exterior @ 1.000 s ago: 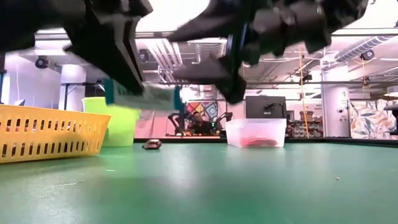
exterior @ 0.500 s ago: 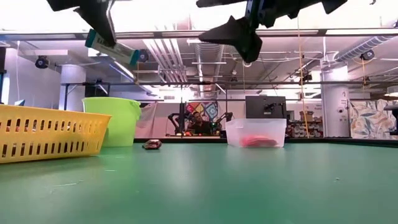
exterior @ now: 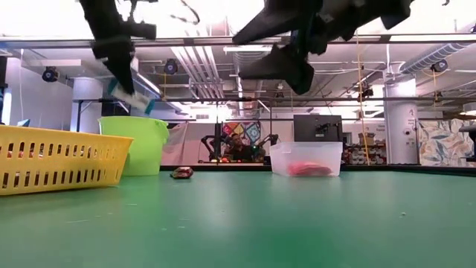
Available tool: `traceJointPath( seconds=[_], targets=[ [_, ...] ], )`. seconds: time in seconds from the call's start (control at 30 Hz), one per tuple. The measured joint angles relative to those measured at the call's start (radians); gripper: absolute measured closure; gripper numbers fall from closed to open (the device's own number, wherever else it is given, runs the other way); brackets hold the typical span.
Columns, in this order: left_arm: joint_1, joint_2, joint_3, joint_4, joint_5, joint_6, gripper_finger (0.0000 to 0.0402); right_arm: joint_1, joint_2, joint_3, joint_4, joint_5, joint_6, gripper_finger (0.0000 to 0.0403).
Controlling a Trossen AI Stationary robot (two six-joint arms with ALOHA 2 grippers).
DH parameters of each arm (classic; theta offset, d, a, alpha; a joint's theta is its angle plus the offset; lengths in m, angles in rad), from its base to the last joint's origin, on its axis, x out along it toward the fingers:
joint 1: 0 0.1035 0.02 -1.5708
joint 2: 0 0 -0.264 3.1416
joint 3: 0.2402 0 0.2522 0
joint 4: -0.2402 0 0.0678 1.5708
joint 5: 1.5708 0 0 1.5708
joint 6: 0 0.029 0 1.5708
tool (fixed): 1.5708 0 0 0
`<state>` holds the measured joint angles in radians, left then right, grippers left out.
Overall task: Sort candy by brand, put in halloween buckets
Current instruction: Put the white chocolate into the green bucket, then put the brown chocolate into the yellow bin
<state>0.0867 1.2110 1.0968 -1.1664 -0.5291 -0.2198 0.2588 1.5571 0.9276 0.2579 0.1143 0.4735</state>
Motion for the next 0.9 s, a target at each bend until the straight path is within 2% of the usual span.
traceJointPath(
  seconds=[0.27,0.4,0.53,0.7,0.9],
  targets=[
    [0.193,-0.039,-0.162,0.133,0.013,0.159,0.04,-0.147,0.011,0.0,-0.025,0.0,0.003,0.0154],
    [0.23,-0.026,-0.201,0.222,0.038,0.254,0.0401,-0.219,0.014,0.03,-0.053,-0.003,-0.047,0.0154],
    [0.246,-0.016,-0.197,0.25,0.0,0.274,0.0398,-0.251,0.035,0.127,-0.201,-0.014,-0.076,0.0154],
    [0.247,-0.017,-0.179,0.254,-0.002,0.266,0.0362,-0.253,0.133,0.272,-0.364,0.009,-0.108,0.0154],
    [0.247,-0.026,-0.175,0.233,0.0,0.264,0.0298,-0.258,0.242,0.372,-0.372,0.07,-0.111,0.0154]
  ],
)
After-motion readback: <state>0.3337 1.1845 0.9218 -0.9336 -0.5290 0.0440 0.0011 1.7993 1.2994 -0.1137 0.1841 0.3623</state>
